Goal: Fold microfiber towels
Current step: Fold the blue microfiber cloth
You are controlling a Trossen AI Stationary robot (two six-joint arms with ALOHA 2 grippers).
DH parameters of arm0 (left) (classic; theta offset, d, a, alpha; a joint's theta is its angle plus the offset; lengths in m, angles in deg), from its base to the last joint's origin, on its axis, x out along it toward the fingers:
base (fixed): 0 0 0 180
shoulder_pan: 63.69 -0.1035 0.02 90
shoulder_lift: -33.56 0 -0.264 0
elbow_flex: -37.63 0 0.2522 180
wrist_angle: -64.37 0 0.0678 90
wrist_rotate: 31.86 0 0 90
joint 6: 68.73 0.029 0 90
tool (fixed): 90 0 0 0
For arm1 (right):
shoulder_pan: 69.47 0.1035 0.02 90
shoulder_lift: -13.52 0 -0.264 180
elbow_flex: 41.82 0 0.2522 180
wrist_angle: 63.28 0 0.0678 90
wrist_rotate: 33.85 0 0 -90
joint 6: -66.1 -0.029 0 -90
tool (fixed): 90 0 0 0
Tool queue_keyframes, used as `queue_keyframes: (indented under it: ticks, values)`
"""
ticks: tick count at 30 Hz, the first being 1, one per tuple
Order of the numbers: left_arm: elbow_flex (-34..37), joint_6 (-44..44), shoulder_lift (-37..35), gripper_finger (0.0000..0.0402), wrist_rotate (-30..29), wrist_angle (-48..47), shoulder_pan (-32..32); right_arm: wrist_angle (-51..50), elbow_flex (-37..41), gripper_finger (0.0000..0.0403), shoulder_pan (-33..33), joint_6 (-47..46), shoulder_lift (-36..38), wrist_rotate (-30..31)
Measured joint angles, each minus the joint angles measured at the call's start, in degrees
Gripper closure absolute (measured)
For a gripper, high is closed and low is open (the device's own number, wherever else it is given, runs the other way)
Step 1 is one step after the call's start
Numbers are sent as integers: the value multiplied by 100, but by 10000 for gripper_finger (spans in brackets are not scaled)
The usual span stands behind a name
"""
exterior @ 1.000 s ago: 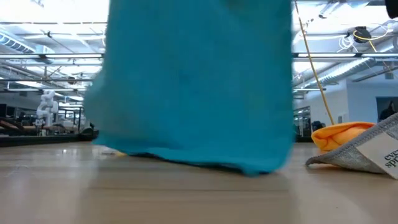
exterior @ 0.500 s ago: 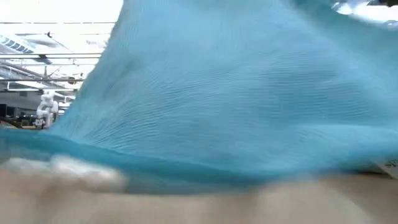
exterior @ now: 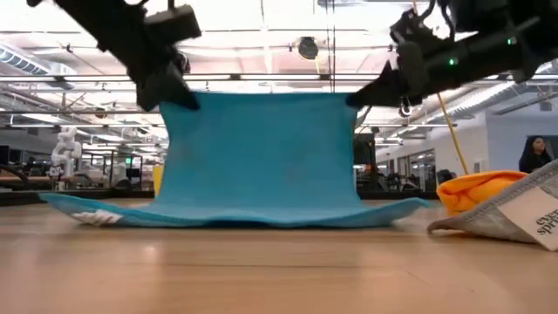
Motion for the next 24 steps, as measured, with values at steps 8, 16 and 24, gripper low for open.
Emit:
queue_keyframes:
  ticks: [8,16,24]
  values:
    - [264,-52,0,392,1161,296,220,605,-17,403,-16,12,-922,-1141]
    - [264,-619,0,393,1987,354,806,601,-56,403,511,-339,-1344,-1933]
    - [264,-1213,149,393,2140,619,1442,-190,-509,403,1177,-459,-1479,-1885]
